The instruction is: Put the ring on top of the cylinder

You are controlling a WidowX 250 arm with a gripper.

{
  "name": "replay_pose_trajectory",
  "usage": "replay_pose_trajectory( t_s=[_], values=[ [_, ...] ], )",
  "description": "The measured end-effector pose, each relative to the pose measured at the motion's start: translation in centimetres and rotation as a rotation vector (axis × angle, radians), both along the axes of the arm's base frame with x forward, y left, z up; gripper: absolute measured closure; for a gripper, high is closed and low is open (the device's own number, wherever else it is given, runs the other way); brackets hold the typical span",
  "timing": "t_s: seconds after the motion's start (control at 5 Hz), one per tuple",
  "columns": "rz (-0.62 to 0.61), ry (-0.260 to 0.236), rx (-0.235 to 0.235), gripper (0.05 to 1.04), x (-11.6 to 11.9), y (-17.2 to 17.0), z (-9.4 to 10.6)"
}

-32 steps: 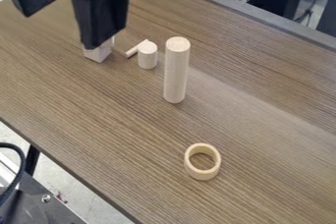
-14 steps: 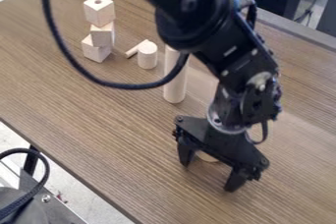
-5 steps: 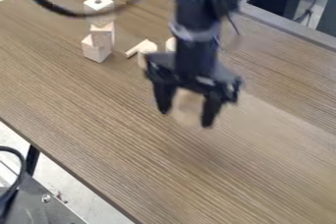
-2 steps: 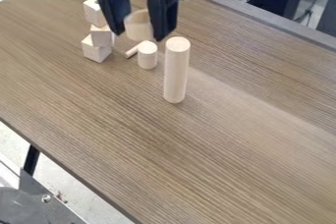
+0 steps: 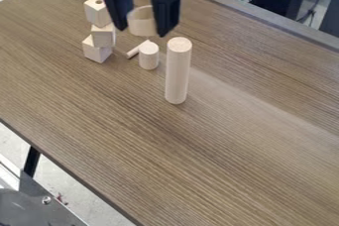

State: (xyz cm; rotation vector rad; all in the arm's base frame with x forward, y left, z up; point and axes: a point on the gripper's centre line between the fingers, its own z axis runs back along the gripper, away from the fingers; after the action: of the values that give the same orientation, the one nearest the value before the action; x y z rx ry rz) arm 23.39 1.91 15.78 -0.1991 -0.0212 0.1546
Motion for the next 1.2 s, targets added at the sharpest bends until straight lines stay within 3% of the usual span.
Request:
replay_pose_trajectory(
  t_s=[0.8,1.2],
  values=[
    [0.000,-0.040,0.092,0.307,3.3,-1.2,-1.8],
    [-0.011,-0.042,0.094,0.307,3.7,-1.1,-1.8]
  ],
)
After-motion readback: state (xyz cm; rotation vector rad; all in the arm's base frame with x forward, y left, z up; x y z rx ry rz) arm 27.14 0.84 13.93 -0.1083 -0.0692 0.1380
